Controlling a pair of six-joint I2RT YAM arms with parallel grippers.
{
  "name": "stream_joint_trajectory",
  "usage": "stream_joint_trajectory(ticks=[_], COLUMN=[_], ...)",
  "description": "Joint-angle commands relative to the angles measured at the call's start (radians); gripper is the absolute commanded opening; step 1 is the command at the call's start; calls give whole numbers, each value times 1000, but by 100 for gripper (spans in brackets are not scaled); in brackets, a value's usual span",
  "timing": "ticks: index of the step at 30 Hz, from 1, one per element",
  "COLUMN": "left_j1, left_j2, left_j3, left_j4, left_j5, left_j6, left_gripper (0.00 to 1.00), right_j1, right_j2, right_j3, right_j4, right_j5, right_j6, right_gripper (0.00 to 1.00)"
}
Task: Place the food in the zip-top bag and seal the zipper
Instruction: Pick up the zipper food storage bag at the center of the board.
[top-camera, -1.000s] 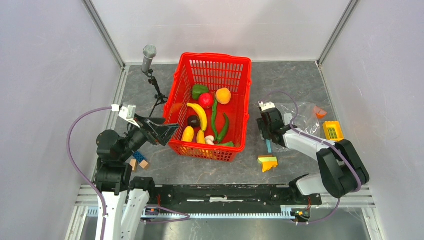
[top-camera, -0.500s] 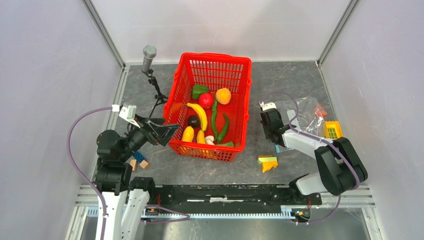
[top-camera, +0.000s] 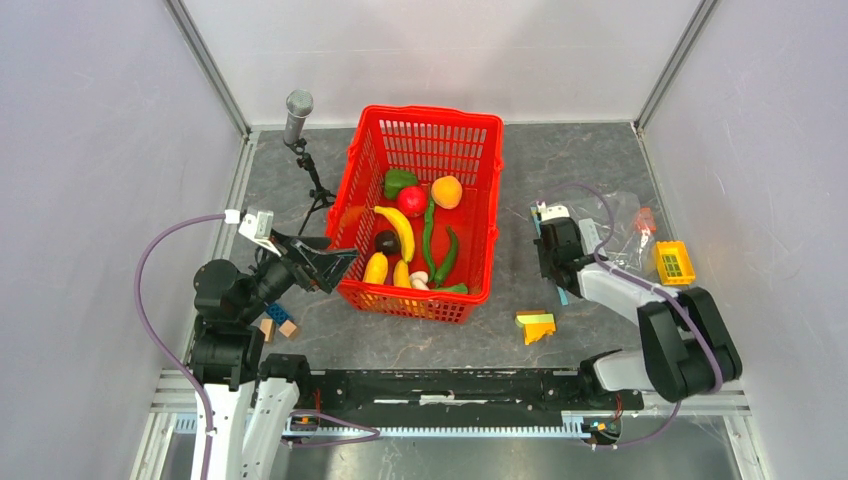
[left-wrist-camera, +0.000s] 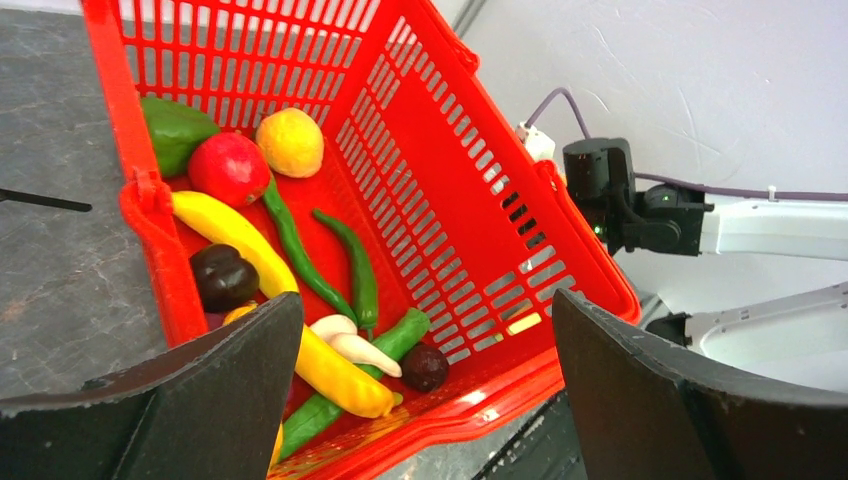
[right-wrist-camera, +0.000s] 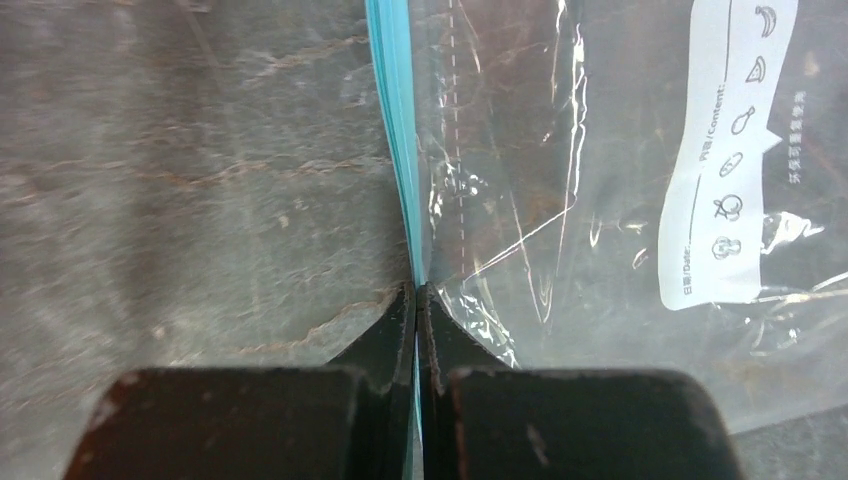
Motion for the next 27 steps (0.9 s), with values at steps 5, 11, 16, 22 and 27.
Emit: stream_joint_trajectory(ticks=[5, 11, 16, 22, 27], left_j1=[5, 2, -10, -50, -309], left_j2=[84, 158, 156, 198, 340], left_j3=[197, 298, 296, 343, 463], left_j4=[6, 55, 88, 81, -41], left_j5=[121, 187, 185, 128, -141], left_j6=[52, -11, -45, -43, 111], left_gripper=[100, 99, 98, 96, 94], right_j1=[-37, -38, -38, -37, -37], right_j2=[-300, -467, -586, -645, -650], right_j3=[-14, -4, 1, 35, 42], right_j4=[22, -50, -95, -148, -159], right_j5=[-242, -288, -331, -347, -353], right_j6=[84, 148, 192, 205, 205], right_gripper=[0, 0, 0, 0, 0])
